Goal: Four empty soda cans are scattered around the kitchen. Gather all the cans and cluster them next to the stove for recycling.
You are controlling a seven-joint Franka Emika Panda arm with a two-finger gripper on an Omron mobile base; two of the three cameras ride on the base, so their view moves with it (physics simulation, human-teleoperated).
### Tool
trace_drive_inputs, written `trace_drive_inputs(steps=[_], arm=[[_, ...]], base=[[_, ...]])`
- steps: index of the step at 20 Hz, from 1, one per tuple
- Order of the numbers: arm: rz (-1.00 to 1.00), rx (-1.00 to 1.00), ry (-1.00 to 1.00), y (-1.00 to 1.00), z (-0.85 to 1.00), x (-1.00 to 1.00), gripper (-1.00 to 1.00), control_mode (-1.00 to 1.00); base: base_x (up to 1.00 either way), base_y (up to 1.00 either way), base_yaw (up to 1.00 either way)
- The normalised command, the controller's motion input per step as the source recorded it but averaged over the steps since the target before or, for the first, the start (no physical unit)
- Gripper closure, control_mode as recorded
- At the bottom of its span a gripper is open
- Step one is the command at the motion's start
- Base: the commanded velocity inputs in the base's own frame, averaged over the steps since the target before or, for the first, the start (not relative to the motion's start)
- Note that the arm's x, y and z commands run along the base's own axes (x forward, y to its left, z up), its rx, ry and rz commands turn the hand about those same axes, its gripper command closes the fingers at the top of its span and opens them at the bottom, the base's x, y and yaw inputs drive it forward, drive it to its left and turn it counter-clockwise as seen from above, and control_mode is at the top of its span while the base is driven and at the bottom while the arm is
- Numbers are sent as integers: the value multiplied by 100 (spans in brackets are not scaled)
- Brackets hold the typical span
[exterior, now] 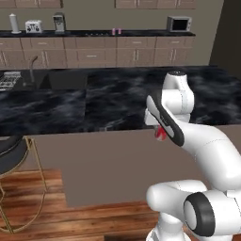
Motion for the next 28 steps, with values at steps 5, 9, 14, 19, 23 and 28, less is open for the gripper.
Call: trace_drive_inputs(steps=[5,9,14,19,23,28], arm=[[0,0,0,0,0,0,100,100],[0,0,0,0,0,0,100,100],[0,0,0,0,0,0,100,100],[0,0,0,0,0,0,100,100],[0,0,0,0,0,0,100,100],[0,0,0,0,0,0,100,100]], base=[[-5,-100,0],[-4,-100,0],[-2,-100,0],[0,-100,0],[0,-100,0],[0,-100,-1]])
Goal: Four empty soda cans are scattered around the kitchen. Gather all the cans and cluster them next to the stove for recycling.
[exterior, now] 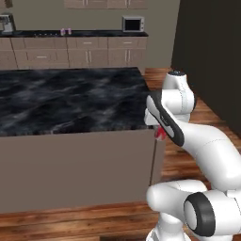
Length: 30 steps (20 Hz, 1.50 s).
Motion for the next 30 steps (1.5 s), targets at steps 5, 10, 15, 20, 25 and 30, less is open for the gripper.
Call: trace_drive_inputs(steps=[5,10,15,20,25,30], arm=[[0,0,0,0,0,0,100,100],[0,0,0,0,0,0,100,100],[0,0,0,0,0,0,100,100],[0,0,0,0,0,0,100,100],[0,0,0,0,0,0,100,100],[0,0,0,0,0,0,100,100]], base=[[0,-100,-1],[5,-98,0],[37,-77,0],[62,-50,0],[76,-54,0],[82,-52,0]])
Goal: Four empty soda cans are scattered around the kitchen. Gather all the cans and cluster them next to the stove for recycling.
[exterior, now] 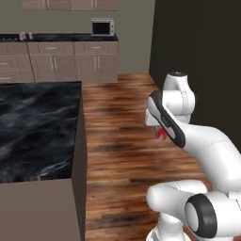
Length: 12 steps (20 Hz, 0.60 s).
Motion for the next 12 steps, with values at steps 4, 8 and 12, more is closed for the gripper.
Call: trace_drive_inputs(steps=[4,8,12], arm=[[0,0,0,0,0,0,100,100],[0,0,0,0,0,0,100,100],[0,0,0,0,0,0,100,100]], base=[[85,-56,0],[87,-47,0],[94,-30,0]])
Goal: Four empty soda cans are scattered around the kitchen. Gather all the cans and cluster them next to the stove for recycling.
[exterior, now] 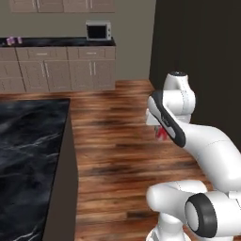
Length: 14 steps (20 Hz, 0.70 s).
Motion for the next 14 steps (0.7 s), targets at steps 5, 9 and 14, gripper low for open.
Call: trace_drive_inputs(steps=[5,9,14], arm=[[0,0,0,0,0,0,100,100],[0,0,0,0,0,0,100,100],[0,0,0,0,0,0,100,100]], base=[[98,-21,0],[98,-4,3],[100,0,2]])
